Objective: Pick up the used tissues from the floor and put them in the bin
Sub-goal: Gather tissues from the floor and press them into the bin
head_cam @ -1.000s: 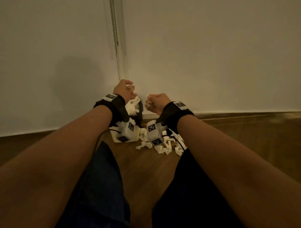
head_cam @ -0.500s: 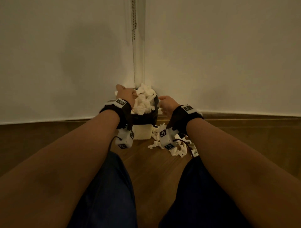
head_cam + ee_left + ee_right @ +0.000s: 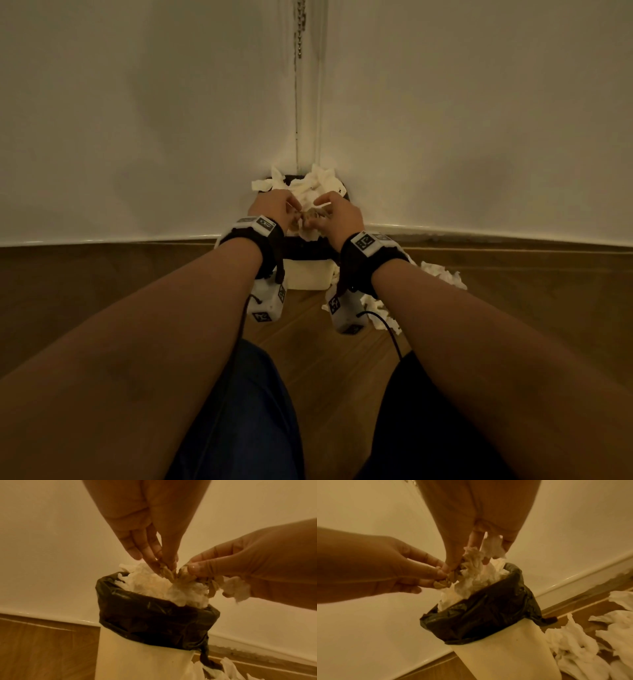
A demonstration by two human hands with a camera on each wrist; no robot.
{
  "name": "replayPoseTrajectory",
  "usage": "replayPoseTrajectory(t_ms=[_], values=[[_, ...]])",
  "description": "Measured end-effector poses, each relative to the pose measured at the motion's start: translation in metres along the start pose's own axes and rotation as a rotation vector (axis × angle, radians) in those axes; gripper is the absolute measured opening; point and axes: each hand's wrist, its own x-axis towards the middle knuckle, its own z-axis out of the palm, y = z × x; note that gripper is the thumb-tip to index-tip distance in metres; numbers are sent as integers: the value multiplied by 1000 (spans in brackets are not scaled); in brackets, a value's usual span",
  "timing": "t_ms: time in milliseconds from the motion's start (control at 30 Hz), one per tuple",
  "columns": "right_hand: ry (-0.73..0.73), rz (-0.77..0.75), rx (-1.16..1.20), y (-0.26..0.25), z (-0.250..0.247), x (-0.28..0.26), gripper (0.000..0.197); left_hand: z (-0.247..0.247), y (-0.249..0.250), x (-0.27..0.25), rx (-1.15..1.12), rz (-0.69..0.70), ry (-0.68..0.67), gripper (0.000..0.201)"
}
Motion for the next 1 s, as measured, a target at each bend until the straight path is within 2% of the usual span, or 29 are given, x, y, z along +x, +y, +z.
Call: replayPoseTrajectory(t_ms=[167, 267, 433, 600, 733, 800, 900, 1000], values=[[-20, -47, -226, 6, 8, 10, 22, 4, -13, 1, 132, -3, -65, 22], [-40, -75, -291, 7, 12, 14, 23, 4, -10, 4, 200, -21, -167, 27], [-108, -88, -465, 12, 20, 18, 26, 16, -5, 6, 233, -48, -235, 40], [-124, -121, -660, 15, 23, 16, 23, 29, -7, 3, 271, -41, -263, 32], [-212, -118, -731, 8, 25, 12, 22, 34, -8, 8, 347, -8, -339, 32], [-263, -148, -754, 7, 27, 11, 29, 37, -8, 11, 375, -2, -359, 36], [-364, -136, -817, 13, 34, 11, 62, 41, -6, 12, 357, -11, -349, 36], [-465, -96, -892, 21, 40, 17, 67, 49, -2, 14, 363, -8, -325, 34]])
